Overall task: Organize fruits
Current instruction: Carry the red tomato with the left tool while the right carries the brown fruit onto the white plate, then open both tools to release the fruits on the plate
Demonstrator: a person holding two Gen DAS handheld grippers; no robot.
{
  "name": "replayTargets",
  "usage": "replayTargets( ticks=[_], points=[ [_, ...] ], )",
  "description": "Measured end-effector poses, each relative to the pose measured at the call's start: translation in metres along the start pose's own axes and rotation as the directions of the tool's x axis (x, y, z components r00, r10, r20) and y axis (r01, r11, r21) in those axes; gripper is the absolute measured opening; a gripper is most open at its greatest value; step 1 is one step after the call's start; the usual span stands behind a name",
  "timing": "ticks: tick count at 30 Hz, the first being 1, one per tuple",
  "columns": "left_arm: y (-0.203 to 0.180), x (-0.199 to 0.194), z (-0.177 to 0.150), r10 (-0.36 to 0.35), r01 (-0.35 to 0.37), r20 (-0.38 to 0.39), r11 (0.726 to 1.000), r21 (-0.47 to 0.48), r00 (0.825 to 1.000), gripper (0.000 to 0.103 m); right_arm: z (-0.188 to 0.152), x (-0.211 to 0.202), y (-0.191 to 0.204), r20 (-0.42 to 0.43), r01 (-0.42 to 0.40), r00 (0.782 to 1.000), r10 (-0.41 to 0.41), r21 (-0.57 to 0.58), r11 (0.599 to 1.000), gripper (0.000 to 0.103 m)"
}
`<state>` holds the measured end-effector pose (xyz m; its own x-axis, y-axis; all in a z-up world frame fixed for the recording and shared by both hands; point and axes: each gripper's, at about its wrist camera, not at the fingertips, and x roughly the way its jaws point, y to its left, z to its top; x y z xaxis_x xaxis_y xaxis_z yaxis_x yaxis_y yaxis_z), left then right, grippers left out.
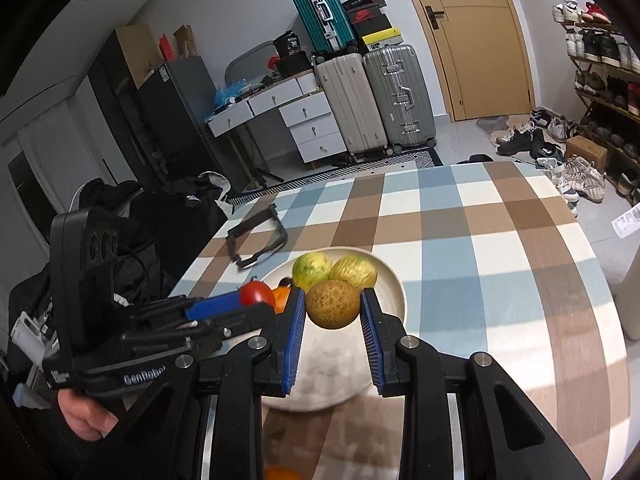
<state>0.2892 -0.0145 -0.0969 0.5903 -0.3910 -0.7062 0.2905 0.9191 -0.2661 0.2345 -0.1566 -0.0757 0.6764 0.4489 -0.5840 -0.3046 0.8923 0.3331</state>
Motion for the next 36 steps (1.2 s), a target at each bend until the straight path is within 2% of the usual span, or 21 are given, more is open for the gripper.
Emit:
replayTargets(
  ticks=[6,14,22,29,32,34,36],
  points=[
    [0.0,0.024,0.008,-0.001,0.001,-0.024,1.0,0.016,1.0,0.032,0.015,0.031,-0.014,-0.036,-0.012,0.999,0.013,0.022,1.0,0.029],
    [0.004,0.049,0.009,-0.001,0.003,-0.057,1.0,0.023,0.998,0.032,0.007,0.074,-0.035,-0.132,-0.012,0.991,0.022,0.078,0.997,0.029],
    [0.004,0.066,0.005,-0.004,0.008,-0.094,0.999,0.043,0.996,0.032,-0.001,0.092,-0.044,-0.173,-0.006,0.985,0.027,0.118,0.993,0.029],
    [0.009,0.074,0.007,0.0,0.002,-0.115,1.0,0.017,0.993,0.033,-0.002,0.097,-0.046,-0.188,0.022,0.982,0.003,0.129,0.991,0.029],
    [0.008,0.066,0.006,-0.007,0.009,-0.098,1.0,0.023,0.995,0.034,0.0,0.089,-0.044,-0.162,0.028,0.987,-0.009,0.119,0.992,0.036],
    [0.007,0.056,0.005,-0.004,0.006,-0.089,1.0,0.024,0.996,0.036,0.001,0.08,-0.042,-0.138,0.011,0.99,0.006,0.125,0.992,0.05],
    [0.003,0.044,0.003,-0.003,0.004,-0.078,1.0,0.024,0.997,0.036,0.003,0.065,-0.039,-0.098,0.029,0.995,-0.018,0.113,0.993,0.05]
  ],
)
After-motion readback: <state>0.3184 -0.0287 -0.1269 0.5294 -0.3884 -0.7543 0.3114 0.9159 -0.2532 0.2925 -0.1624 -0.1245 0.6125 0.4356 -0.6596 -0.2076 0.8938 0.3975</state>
